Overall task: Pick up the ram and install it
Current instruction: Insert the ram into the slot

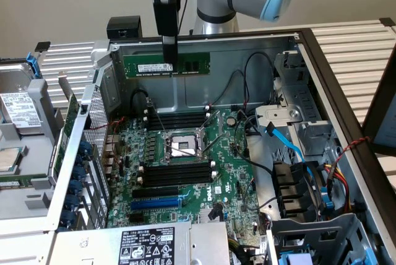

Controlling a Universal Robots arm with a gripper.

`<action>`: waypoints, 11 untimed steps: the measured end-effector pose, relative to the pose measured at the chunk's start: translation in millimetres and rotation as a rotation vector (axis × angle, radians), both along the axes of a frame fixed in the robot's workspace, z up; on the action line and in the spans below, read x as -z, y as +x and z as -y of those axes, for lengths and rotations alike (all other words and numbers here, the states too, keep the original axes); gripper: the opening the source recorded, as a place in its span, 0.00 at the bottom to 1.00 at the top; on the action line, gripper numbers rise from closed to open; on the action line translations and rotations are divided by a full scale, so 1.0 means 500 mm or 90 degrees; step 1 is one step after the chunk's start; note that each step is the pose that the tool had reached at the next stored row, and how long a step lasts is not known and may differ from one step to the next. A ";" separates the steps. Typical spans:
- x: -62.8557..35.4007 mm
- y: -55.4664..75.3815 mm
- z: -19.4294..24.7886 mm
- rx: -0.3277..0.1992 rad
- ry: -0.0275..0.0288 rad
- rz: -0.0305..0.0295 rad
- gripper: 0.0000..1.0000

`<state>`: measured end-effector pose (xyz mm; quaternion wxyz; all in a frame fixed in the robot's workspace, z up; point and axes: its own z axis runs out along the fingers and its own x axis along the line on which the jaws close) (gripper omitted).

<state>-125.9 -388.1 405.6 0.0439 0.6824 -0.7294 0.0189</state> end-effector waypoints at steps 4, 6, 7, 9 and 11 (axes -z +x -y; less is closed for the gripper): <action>0.005 0.000 0.0000 0.000 0.0004 0.0011 0.12; 0.009 0.000 0.0000 0.000 0.0009 0.0015 0.12; 0.011 0.000 0.0000 0.000 0.0012 0.0018 0.12; 0.015 0.000 0.0000 0.000 0.0019 0.0023 0.12; 0.019 0.000 0.0000 0.000 0.0025 0.0027 0.12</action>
